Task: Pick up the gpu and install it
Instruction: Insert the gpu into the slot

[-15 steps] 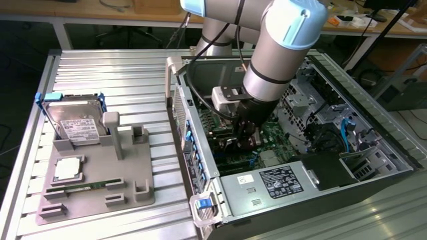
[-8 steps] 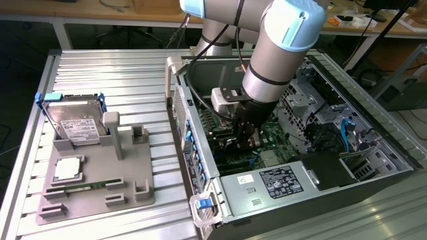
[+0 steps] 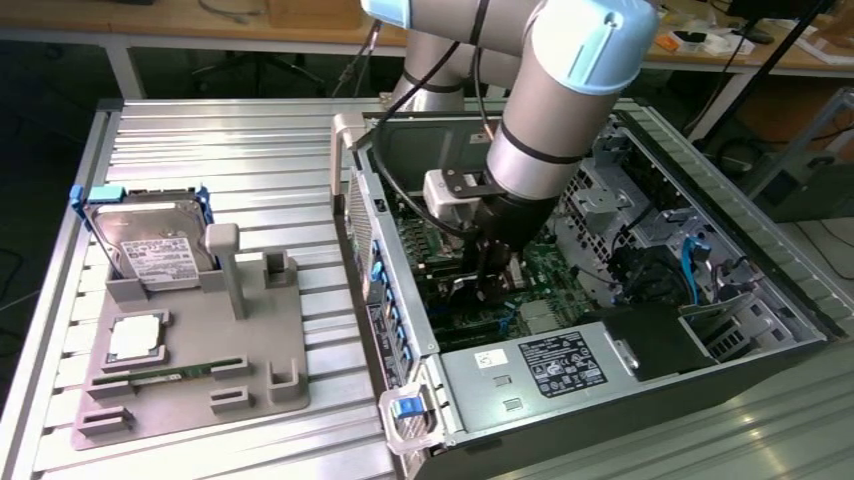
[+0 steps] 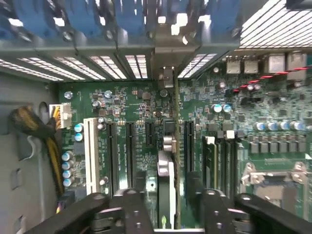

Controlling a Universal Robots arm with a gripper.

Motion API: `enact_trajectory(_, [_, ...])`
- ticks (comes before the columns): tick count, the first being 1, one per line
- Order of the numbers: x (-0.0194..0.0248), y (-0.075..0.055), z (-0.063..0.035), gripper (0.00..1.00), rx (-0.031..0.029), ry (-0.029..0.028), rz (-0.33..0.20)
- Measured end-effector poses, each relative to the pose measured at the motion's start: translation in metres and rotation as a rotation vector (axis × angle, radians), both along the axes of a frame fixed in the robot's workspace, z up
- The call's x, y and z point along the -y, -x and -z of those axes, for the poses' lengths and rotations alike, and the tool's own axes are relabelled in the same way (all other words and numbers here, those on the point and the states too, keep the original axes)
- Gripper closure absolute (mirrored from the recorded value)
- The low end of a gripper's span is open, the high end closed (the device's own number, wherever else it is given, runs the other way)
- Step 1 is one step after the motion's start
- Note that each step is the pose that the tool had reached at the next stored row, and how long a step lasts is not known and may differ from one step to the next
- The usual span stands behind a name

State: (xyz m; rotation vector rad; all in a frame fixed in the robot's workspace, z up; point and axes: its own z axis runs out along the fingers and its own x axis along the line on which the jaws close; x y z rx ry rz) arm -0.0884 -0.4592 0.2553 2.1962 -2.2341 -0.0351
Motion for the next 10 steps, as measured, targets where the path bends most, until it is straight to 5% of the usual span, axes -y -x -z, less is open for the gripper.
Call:
enact_trajectory(5, [0.0,0.0,-0.0273,0.47,-0.0001,0.0002,0.0])
enact_trajectory(10, [0.0,0.0,-0.0291,0.62,-0.0001,0.0002,0.0])
